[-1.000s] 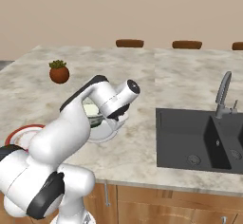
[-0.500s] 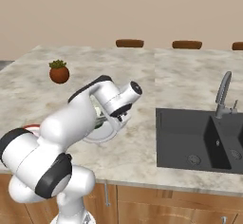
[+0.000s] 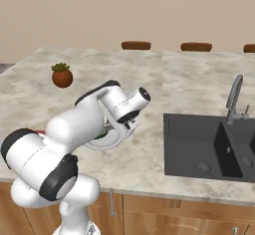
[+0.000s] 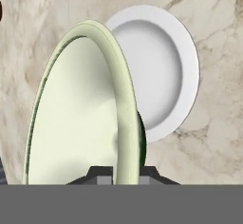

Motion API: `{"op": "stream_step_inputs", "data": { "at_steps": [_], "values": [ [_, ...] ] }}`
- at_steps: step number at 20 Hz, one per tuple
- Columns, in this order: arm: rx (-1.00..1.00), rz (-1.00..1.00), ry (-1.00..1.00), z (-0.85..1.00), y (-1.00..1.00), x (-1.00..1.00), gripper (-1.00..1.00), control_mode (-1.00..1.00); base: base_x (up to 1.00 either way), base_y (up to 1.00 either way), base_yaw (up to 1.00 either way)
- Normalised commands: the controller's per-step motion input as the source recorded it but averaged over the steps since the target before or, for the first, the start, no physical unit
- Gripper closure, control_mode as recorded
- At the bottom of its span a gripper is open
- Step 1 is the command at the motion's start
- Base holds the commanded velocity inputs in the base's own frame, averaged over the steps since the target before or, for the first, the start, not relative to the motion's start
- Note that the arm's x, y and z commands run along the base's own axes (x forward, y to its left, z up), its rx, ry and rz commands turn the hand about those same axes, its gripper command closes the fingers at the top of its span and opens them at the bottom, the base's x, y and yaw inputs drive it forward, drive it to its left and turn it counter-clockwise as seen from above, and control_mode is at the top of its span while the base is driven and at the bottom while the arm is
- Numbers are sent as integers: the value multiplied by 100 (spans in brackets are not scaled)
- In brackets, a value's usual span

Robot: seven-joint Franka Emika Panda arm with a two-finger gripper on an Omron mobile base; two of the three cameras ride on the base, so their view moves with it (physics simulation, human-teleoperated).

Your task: Move the bowls from the cabinet to the plates on the dining table.

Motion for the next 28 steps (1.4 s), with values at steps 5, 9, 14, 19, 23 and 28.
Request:
{"op": "stream_step_inputs", "data": {
  "at_steps": [5, 9, 14, 19, 23, 28],
  "values": [
    [0, 2, -2, -10, 0, 2, 100, -100, 0, 0, 0],
    [0, 1, -5, -13, 0, 9, 100, -100, 0, 0, 0],
    [0, 1, -6, -12, 0, 22, 100, -100, 0, 0, 0],
    [0, 1, -2, -15, 0, 8, 100, -100, 0, 0, 0],
    [0, 1, 0, -23, 0, 0, 100, -100, 0, 0, 0],
    [0, 1, 0, -17, 0, 0, 100, -100, 0, 0, 0]
  ]
}}
